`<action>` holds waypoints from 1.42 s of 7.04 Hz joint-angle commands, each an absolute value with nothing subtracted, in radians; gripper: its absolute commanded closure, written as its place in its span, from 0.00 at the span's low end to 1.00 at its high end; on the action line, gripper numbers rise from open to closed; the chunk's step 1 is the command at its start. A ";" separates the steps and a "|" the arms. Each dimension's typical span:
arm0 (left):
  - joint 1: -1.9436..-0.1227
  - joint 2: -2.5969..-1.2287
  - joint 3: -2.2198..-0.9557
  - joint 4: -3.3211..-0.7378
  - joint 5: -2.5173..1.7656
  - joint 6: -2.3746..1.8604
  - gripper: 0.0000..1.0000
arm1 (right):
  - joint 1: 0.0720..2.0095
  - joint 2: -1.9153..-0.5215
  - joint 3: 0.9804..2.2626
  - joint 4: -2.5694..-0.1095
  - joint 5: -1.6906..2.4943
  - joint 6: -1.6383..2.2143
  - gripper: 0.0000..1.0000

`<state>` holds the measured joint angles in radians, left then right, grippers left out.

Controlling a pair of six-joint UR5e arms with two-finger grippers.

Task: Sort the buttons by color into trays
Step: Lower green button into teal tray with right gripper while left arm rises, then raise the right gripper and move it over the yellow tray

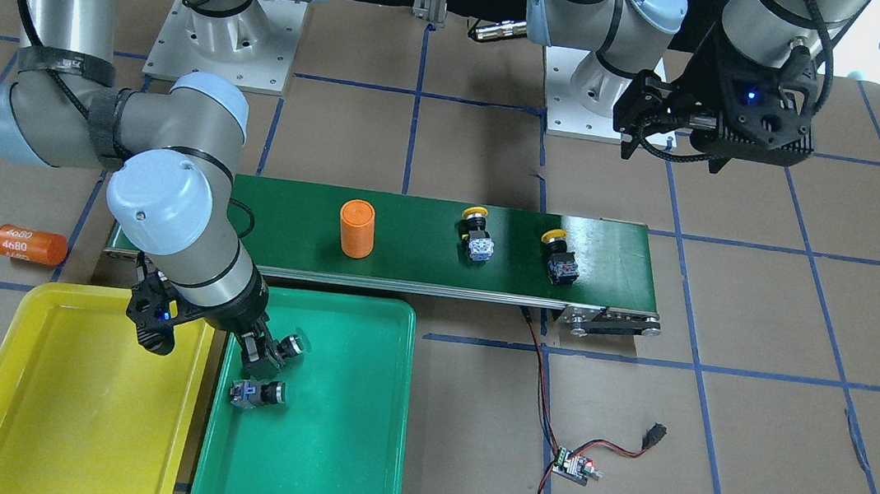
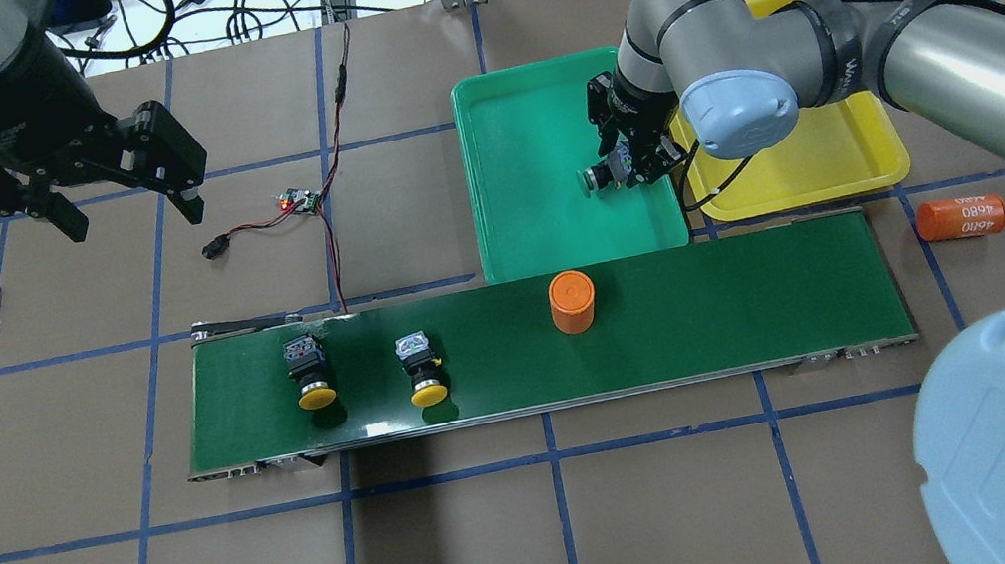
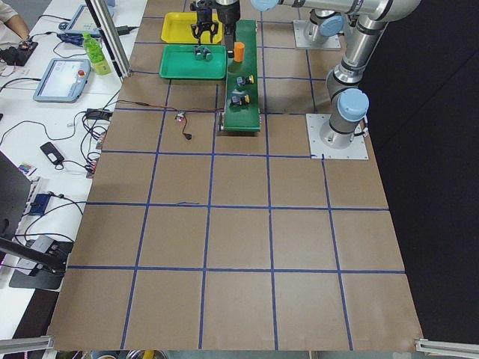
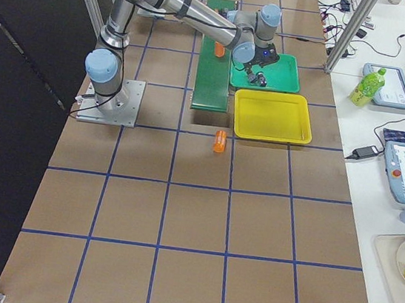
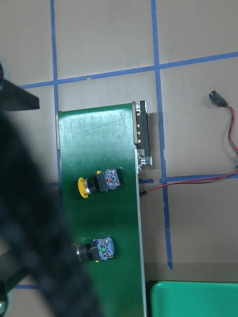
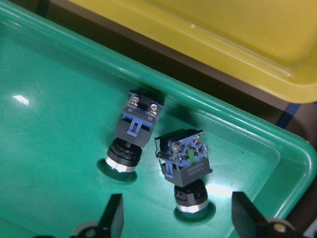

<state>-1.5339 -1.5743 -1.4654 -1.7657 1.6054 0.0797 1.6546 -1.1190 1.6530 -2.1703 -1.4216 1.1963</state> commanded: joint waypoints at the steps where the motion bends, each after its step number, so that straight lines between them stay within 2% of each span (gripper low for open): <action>1: -1.534 -1.571 -1.471 -1.766 1.603 0.075 0.00 | 1.652 -1.149 1.654 -2.158 -1.425 1.198 0.00; 6: -1.532 -1.574 -1.470 -1.761 1.595 0.083 0.00 | 1.652 -1.457 1.661 -1.866 -1.486 1.157 0.00; 8: -1.532 -1.577 -1.468 -1.761 1.592 0.081 0.00 | 1.654 -1.583 1.664 -1.714 -1.493 0.862 0.00; 10: -1.532 -1.577 -1.466 -1.761 1.594 0.081 0.00 | 1.658 -1.601 1.660 -1.681 -1.529 0.499 0.00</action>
